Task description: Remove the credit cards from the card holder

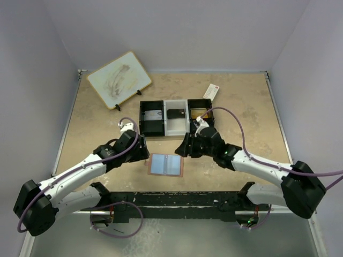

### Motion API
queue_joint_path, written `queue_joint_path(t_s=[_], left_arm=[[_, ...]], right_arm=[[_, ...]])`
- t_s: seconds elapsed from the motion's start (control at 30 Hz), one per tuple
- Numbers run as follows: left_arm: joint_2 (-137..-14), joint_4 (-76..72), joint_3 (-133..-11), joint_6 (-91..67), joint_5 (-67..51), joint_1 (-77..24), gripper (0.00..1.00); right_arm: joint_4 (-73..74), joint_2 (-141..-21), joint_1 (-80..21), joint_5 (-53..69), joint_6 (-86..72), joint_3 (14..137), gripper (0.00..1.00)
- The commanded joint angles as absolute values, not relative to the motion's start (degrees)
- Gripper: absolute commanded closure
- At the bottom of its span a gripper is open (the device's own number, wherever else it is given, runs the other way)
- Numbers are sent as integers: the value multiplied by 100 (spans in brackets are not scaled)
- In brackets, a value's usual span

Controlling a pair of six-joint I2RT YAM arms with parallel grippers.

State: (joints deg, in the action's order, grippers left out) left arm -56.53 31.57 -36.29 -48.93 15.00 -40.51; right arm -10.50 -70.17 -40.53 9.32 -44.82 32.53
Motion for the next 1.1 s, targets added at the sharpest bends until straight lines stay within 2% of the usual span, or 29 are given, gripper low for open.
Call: queue_joint_path(t_s=[0.0,0.27,0.5,0.7,0.83,1.07], left_arm=[[-5853,2433,-3329,-5194,814,-4036,34],[-6212,2279,-3246,-5036,674,-4040,36],[-6193,1779,-2841,-5206,265,-4051,37],[-6544,1853,-2822,-5142,392,-4054,38],[-6761,1735,-2786,-5099,295,-4089,48],[-6958,1694,-2783,-5001,408,-4201,76]], right_arm=[[-791,-6517,-4762,-291,-5808,3205,44],[-1700,-7138,-5202,413,-6194,2783,48],[-2007,-7657,-5249,436,-6374,2729,49],[-2022,-8133,-5255,420,-6461,2728,49],[-2133,-8362,-5256,485,-6506,2729,49],[-1987,-8154,-5256,476,-6394,2928,49]])
